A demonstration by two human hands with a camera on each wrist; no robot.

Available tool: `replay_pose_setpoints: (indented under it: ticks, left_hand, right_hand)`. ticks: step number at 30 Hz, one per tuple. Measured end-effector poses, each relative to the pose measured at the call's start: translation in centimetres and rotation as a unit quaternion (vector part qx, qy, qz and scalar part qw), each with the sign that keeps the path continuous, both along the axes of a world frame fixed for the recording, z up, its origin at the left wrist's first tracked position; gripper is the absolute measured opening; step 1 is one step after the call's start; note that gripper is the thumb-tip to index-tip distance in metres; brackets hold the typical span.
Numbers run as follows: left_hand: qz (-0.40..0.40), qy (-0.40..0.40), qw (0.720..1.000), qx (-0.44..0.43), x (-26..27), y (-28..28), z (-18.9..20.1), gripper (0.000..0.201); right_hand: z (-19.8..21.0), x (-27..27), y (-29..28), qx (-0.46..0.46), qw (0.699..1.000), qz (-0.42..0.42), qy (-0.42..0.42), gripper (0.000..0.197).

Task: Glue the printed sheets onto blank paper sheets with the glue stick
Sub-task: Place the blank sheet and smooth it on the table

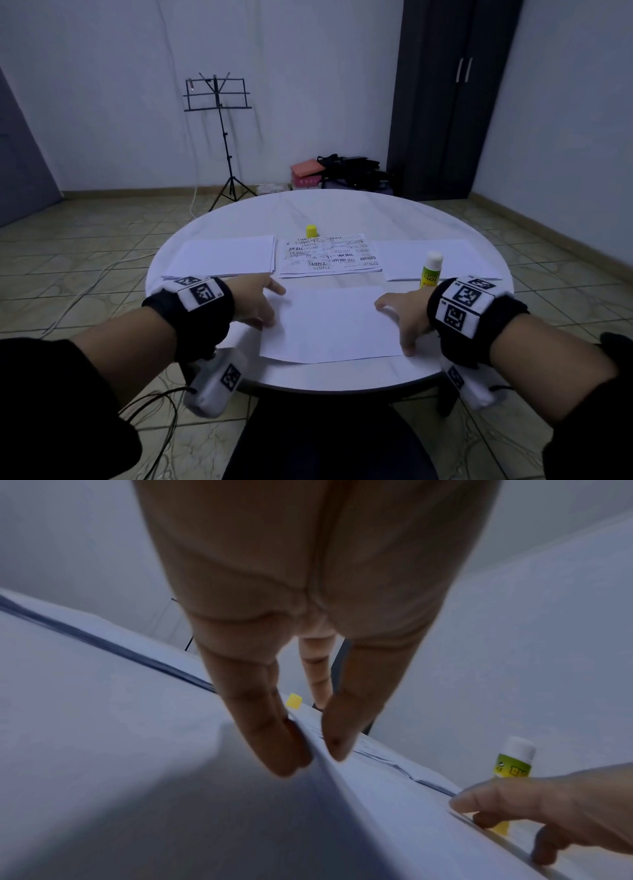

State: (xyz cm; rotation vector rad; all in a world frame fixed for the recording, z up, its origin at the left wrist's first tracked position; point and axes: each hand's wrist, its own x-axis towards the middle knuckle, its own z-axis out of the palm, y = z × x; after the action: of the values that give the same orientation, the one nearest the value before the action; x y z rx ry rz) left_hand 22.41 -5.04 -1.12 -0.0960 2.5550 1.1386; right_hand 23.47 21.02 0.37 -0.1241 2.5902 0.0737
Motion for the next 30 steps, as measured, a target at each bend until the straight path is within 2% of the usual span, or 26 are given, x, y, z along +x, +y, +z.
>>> replay_pose_setpoints:
  ticks: [2,5,9,11,13,18,21,23,25,30]
  left_hand:
    - [-0.005,0.015,1.000,0.014,0.3,-0.6,-0.1,0.044]
    - [0.002,0.064,0.997,0.043,0.3,-1.5,0.0,0.042]
    - [0.030,0.105,0.991,0.078,-0.3,-2.1,0.3,0.044]
    - [0.045,0.119,0.988,0.086,-1.0,-2.1,0.3,0.044]
    - [0.056,0.125,0.986,0.093,-1.8,-1.9,0.3,0.040]
    - [0.072,0.146,0.986,0.028,-5.8,-1.0,0.7,0.034]
    - [0.007,0.119,0.987,-0.107,-8.6,-0.1,1.2,0.051]
    - [-0.032,0.087,0.977,-0.190,-10.5,0.5,1.3,0.069]
    - [-0.053,0.050,0.971,-0.229,-12.4,1.0,1.0,0.081]
    - [-0.084,0.007,0.942,-0.325,-15.4,2.0,0.7,0.090]
  right_hand:
    - [0.2,0.5,0.1,-0.030,0.999,-0.022,0.014,0.079]
    - [0.5,0.5,0.0,-0.107,0.992,-0.061,0.036,0.063]
    - [0.1,-0.7,-0.5,-0.216,0.964,-0.145,0.060,0.027]
    - [0.1,-1.4,-0.8,-0.265,0.938,-0.210,0.077,0.030]
    - [0.2,-2.2,-1.4,-0.292,0.924,-0.230,0.092,0.024]
    - [0.3,-5.9,-3.6,-0.261,0.928,-0.212,0.162,0.038]
    - [1.3,-7.6,-4.6,-0.193,0.951,-0.179,0.163,0.015]
    - [1.9,-9.0,-5.2,-0.114,0.972,-0.144,0.145,0.025]
    - [2.3,-10.6,-5.9,-0.053,0.984,-0.105,0.135,0.034]
    - [1.9,-14.5,-6.3,0.005,0.992,-0.064,0.106,0.034]
